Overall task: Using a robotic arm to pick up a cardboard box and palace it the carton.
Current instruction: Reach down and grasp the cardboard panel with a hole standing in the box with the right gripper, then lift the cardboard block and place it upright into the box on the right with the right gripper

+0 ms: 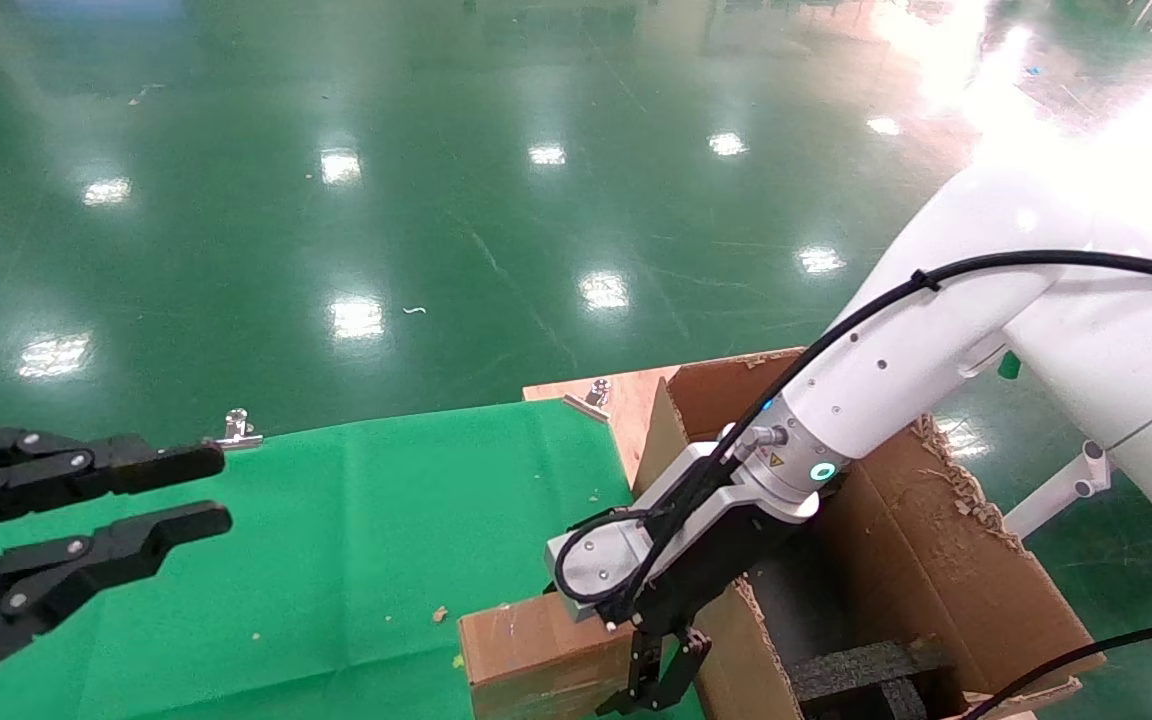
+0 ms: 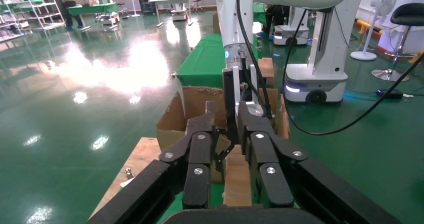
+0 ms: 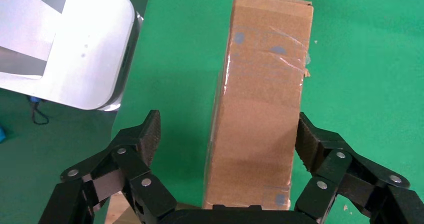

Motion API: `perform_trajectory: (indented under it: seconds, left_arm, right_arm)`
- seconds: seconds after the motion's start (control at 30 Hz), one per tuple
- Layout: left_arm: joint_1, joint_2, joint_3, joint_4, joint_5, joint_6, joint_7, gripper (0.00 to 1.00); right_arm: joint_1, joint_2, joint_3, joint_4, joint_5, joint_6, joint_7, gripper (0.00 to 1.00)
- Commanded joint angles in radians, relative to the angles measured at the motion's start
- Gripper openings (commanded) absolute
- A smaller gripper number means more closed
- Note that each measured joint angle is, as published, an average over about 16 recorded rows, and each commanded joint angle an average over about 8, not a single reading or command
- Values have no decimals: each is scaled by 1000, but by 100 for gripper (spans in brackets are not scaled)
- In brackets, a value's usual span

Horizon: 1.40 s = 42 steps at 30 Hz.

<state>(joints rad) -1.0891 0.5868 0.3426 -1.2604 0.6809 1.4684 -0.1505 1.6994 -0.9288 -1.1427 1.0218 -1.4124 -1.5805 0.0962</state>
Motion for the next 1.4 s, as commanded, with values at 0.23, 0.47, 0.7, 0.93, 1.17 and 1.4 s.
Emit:
perform_trajectory:
  seconds: [0.23,0.47,0.7,0.93,1.17,1.4]
  left_arm:
    - [0,0,0,0,0,0,0,100]
    - [0,0,0,0,0,0,0,100]
    - [0,0,0,0,0,0,0,100]
    - [0,0,0,0,0,0,0,100]
    - [0,0,0,0,0,0,0,100]
    - [0,0,0,0,0,0,0,100]
  right_arm:
    - [-4,4,9,4,1,0,3,0]
    - [-6,5,12,5,1,1,4,0]
    - [-6,6,14,6,1,2,5,0]
    - [-7,7,13,5,3,4,7,0]
    - [44,27,10,-25,60,0,21,0]
    - [202,55,-25,-83,164,-13,10,0]
